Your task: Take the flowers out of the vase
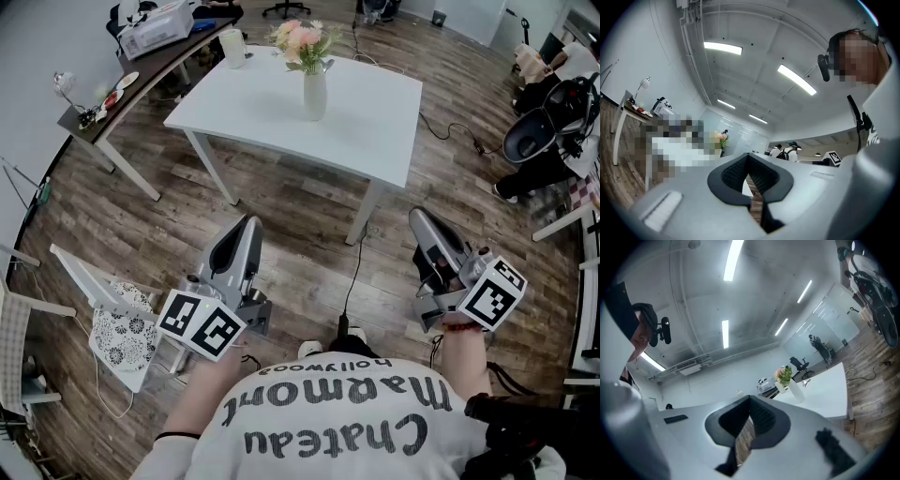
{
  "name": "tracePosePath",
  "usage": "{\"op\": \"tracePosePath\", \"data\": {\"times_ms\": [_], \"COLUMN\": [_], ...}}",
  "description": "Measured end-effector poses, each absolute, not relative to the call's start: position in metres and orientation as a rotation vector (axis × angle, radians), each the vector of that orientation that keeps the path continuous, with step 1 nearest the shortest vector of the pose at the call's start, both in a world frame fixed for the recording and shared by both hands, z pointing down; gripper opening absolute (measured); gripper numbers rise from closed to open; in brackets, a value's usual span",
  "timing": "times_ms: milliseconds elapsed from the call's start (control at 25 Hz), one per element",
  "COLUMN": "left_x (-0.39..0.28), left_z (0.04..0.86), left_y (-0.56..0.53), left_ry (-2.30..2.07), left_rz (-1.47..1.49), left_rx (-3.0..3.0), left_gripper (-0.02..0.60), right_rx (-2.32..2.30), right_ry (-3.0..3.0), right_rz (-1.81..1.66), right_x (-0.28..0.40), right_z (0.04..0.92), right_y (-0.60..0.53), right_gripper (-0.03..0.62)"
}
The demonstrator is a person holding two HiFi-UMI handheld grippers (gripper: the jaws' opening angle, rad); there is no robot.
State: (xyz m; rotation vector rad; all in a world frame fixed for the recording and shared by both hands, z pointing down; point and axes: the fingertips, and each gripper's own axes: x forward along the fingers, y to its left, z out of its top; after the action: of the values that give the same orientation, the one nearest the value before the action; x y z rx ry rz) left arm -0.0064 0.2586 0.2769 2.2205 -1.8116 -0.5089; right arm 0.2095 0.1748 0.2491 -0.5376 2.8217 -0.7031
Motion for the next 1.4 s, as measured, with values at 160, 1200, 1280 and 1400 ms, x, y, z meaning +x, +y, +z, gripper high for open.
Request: {"op": "tracePosePath", "data": {"times_ms": [160,1200,1280,1400], "left_x": [-0.009,-0.027,-0.030,-0.032], "left_z": [0.274,0.273,0.274,0.274], "left_y": [0.260,0.175,0.155,0.123], "left_ry": [-1.805,-1.756,-1.767,-1.792], "left_rz": [-0.510,-0.406,-0.404,-0.409], "left_rx": [2.233,2.394,2.374,2.346], "left_gripper": [0.002,0.002,0.002,0.002], "right_rx": [-0.541,-0.451,-0.415,-0.367], "right_ry": [2.825,2.915,2.925,2.947], "right_rz": [-0.689,-0.744,-0.745,-0.739], "right_x": [0.206,0.131,0.124,0.117], "right_z": [0.246,0.263,0.260,0.258], "right_y": [0.177,0.088,0.067,0.036], "right_gripper": [0.015,0.015,0.015,0.015]}}
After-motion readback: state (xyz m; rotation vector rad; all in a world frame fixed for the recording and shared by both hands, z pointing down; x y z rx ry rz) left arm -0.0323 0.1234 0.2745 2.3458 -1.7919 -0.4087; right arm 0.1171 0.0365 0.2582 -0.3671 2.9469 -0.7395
